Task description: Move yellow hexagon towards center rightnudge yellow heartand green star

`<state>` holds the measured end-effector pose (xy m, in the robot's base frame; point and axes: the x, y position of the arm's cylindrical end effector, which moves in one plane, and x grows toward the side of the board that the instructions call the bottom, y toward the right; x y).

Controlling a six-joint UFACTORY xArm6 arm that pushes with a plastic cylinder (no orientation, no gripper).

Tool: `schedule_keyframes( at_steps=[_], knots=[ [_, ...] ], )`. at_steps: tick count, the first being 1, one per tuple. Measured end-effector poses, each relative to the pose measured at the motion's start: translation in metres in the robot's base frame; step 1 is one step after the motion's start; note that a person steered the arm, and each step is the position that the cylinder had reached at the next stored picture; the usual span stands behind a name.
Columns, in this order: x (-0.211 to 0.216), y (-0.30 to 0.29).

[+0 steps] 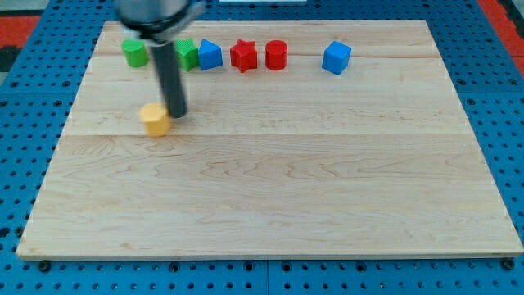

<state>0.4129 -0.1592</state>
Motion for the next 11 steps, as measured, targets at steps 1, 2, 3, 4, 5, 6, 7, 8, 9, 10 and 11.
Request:
schedule_keyframes(
  at_steps=[1, 2, 3, 4, 5, 6, 7, 8, 9, 10, 11],
  knots=[
    [-0.003, -0.056],
    [-0.072, -0.026],
    [-0.126, -0.02],
    [-0.148, -0.005],
    [-0.15, -0.002],
    [-0.15, 0.024],
    [-0.148, 0.049],
    [-0.163, 0.068],
    [-0.191, 0.097],
    [-0.216, 0.05],
    [-0.194, -0.012]
  ],
)
